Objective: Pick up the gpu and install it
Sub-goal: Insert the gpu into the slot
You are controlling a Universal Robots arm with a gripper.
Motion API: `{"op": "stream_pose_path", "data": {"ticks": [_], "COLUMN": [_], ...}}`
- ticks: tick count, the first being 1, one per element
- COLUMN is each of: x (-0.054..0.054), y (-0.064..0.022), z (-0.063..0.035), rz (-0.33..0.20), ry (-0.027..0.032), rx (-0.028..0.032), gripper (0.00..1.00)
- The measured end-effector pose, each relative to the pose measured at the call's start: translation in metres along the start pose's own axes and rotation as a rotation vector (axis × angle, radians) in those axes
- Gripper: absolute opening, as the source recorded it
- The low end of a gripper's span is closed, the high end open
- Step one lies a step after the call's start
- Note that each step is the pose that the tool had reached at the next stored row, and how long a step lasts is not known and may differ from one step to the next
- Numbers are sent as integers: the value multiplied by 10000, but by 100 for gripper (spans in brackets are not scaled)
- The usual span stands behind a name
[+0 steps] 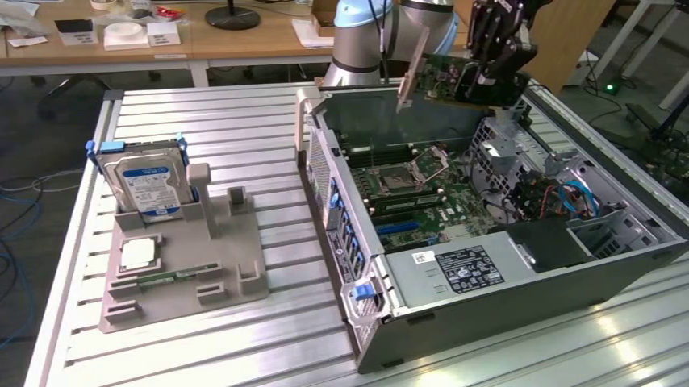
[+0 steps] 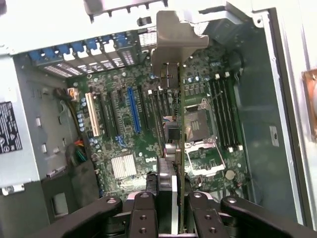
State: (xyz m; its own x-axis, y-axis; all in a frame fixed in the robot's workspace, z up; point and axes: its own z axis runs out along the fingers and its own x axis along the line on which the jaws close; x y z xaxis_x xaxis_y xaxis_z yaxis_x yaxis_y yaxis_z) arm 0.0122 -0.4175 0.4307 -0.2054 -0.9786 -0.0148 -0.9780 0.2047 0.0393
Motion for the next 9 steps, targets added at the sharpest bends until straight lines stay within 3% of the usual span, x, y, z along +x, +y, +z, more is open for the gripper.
{"op": "stream_pose_path", "data": {"ticks": [7,9], "x": [0,4], "y": [-1,-2], "z": [10,14], "rz": [-1237,-1446], "ry": [46,40], "rx": [-7,121], "gripper": [28,28]}}
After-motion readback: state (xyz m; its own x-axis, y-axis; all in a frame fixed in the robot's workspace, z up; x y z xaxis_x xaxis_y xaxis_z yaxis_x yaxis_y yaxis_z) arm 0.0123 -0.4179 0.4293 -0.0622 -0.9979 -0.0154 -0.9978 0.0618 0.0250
